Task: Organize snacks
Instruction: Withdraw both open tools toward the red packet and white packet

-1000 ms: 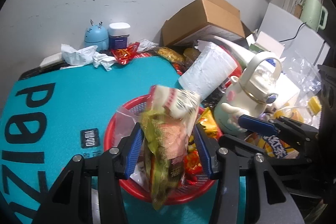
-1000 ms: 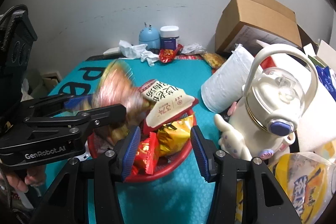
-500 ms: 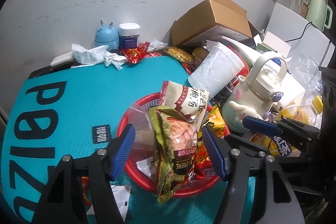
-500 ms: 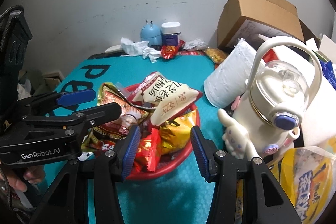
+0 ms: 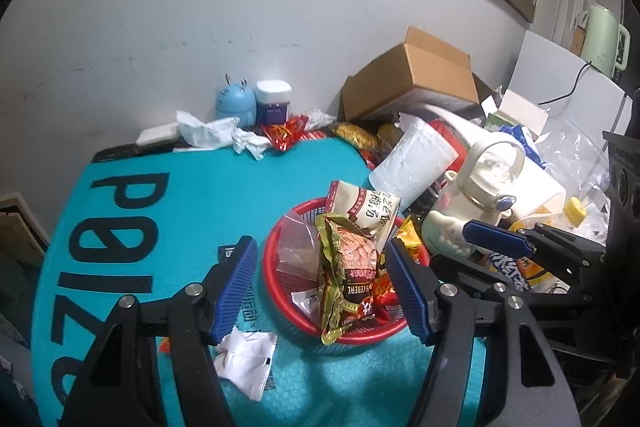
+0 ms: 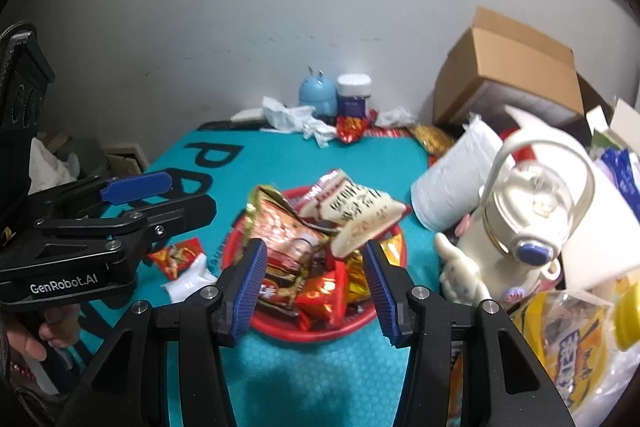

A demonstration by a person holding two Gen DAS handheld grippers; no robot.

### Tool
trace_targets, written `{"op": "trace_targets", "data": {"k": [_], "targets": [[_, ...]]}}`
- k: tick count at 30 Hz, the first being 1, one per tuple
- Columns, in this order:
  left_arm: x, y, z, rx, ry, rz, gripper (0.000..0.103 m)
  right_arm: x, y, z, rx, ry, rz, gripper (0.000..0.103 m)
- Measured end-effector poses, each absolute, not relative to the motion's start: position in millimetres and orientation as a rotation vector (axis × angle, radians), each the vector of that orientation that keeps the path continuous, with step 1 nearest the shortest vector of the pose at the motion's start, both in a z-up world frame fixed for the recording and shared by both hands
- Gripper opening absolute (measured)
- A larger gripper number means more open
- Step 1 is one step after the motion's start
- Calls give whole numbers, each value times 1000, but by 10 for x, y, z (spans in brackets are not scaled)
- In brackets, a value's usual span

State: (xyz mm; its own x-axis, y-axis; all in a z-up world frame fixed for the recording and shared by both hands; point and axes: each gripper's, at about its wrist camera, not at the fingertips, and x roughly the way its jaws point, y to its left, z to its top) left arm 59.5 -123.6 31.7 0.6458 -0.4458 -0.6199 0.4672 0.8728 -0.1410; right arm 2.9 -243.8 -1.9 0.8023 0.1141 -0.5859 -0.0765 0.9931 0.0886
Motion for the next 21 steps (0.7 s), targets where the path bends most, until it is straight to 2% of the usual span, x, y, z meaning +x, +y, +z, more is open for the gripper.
{"op": "trace_targets", "data": {"k": [13,21], "targets": [[59,-864,638,47,636,-433,65,-352,-2045,276,10,548,215,52],[-224,-579,636,57,636,-356,65,-518,-1774,284,-19,545,289,55]]}}
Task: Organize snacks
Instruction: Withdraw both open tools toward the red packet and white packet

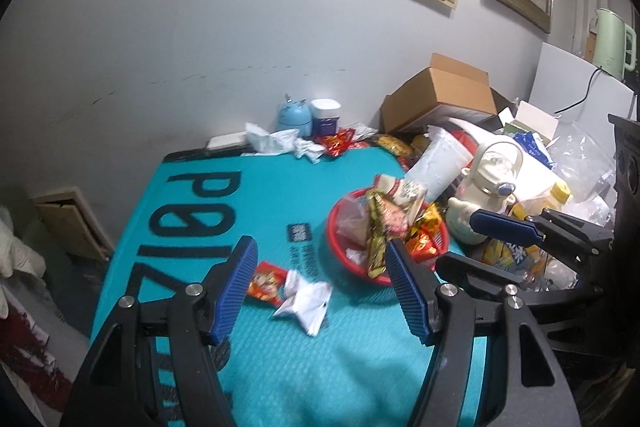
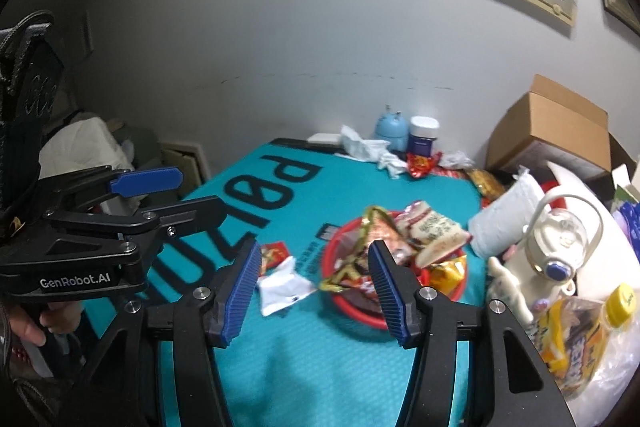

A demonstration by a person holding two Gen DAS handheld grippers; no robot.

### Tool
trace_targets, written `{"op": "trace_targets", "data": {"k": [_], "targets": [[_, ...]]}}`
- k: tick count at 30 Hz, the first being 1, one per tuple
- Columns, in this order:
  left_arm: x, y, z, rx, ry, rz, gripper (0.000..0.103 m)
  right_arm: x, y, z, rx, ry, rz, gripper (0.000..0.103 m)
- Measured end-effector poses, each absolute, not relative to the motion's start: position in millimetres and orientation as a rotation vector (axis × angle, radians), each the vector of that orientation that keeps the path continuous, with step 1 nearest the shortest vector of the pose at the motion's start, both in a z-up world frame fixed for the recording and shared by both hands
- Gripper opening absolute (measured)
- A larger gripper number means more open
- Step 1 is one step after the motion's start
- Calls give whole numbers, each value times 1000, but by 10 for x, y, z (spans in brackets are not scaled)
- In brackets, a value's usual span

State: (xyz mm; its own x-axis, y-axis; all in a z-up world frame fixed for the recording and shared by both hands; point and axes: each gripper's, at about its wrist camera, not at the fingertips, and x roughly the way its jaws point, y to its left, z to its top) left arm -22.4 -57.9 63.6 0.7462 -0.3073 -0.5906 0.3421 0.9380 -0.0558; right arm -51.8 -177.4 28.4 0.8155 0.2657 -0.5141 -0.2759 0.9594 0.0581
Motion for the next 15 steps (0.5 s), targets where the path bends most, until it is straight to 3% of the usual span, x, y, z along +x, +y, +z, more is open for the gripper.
{"op": "trace_targets", "data": {"k": [15], "targets": [[-519,-11,210,8,744,-271,65,-513,-1196,-169,-29,665,465,56]]}}
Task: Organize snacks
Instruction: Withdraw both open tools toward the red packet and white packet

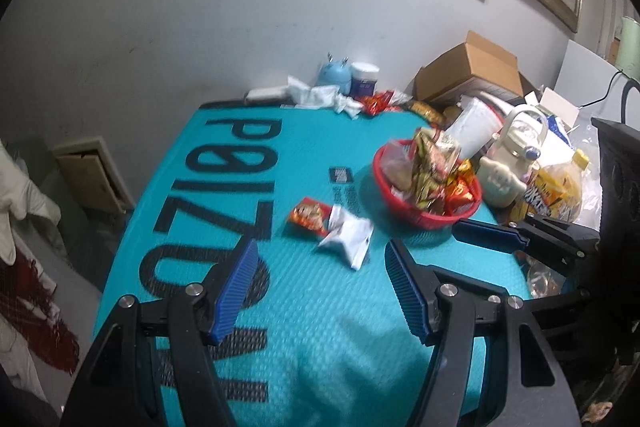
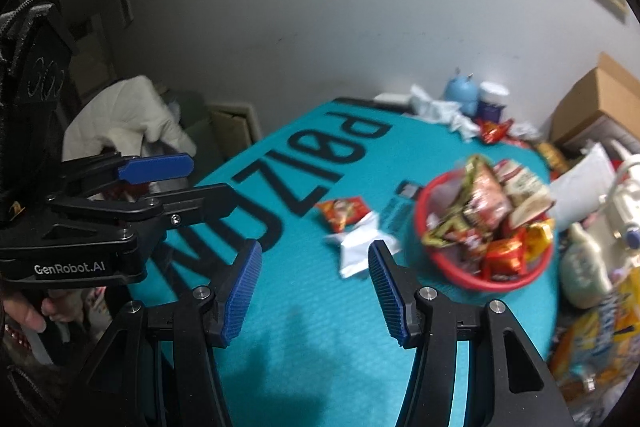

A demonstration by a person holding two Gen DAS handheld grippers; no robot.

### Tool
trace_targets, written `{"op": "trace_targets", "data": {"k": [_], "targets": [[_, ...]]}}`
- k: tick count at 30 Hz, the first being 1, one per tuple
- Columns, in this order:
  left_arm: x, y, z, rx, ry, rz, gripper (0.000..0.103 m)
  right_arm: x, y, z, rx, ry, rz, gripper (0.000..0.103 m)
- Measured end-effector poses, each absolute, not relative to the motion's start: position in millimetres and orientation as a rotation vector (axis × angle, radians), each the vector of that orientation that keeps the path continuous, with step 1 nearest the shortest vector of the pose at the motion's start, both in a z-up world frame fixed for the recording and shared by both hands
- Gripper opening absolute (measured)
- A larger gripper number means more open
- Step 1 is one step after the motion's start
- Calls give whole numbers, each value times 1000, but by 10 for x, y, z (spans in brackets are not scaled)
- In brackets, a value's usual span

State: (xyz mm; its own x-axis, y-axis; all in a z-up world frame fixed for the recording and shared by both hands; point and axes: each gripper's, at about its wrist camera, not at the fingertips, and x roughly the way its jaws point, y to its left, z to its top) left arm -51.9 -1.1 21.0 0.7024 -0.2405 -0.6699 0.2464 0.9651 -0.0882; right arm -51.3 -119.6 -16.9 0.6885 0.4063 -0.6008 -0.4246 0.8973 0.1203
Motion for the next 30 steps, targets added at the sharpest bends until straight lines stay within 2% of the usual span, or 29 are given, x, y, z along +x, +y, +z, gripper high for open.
{"op": "trace_targets", "data": {"k": [12,17,26,30], "targets": [[-350,205,-268,-53,871,-259,65,-245,-1016,-612,17,806,480,56],[-204,266,-416,-63,902,-250,65,-78,-1008,-775,51,860,466,60],[133,415,-632,-84,952,-228,65,260,-1055,-964,110,909,373,60],[300,443,-697,-80,968,-237,65,368,-1158,-1000,219,897,328,60]]}}
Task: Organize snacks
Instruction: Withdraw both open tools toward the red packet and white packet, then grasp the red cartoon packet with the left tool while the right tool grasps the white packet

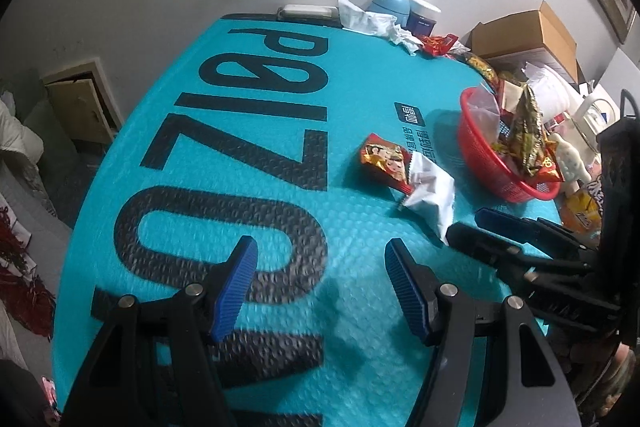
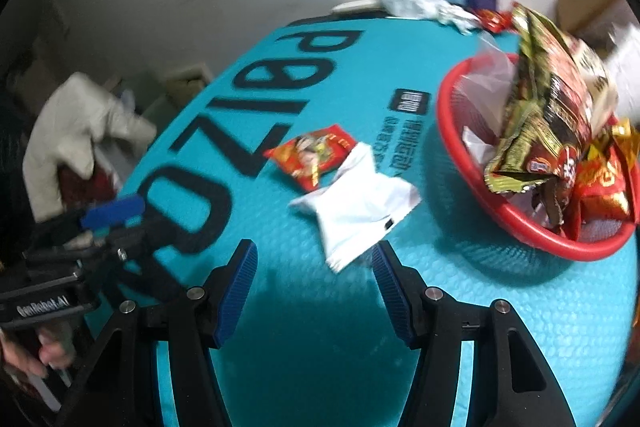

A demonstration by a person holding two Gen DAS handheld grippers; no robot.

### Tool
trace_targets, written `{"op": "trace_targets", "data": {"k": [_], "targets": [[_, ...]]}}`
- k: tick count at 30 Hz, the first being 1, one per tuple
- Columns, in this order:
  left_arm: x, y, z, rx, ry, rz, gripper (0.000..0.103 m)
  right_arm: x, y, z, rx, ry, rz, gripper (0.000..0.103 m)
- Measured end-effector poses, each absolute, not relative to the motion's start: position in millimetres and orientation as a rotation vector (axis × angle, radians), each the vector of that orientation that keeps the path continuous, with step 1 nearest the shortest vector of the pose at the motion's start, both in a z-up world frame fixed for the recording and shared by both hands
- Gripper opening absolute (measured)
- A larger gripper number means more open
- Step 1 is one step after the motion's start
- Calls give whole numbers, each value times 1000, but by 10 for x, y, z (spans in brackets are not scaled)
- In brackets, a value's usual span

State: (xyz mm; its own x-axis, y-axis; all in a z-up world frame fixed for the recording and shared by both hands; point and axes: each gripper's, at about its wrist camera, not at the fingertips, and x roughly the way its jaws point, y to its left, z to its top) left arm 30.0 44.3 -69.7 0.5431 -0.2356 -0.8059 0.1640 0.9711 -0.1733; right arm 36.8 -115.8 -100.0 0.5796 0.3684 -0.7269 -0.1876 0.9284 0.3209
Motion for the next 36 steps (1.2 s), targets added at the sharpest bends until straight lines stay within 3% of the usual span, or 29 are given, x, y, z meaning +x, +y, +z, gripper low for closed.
{"op": "trace_targets", "data": {"k": [8,13,21,27,36], "targets": [[561,404,-684,-39,965,-270,65,590,-1148,-1116,247,921,258,60],[706,369,-625,-21,955,-306,65,688,-1169,-1110,284,894,232,73],[900,243,-602,-13,946,-356,65,799,-1170,-1233,229,923,182,73],[1082,92,-763,-40,983,-411,65,761,-1279,-1230,234,913,203,47],[1301,-197,-1011,10,1074,-440,65,727,-1439,-1228,263,909,237,44]]}}
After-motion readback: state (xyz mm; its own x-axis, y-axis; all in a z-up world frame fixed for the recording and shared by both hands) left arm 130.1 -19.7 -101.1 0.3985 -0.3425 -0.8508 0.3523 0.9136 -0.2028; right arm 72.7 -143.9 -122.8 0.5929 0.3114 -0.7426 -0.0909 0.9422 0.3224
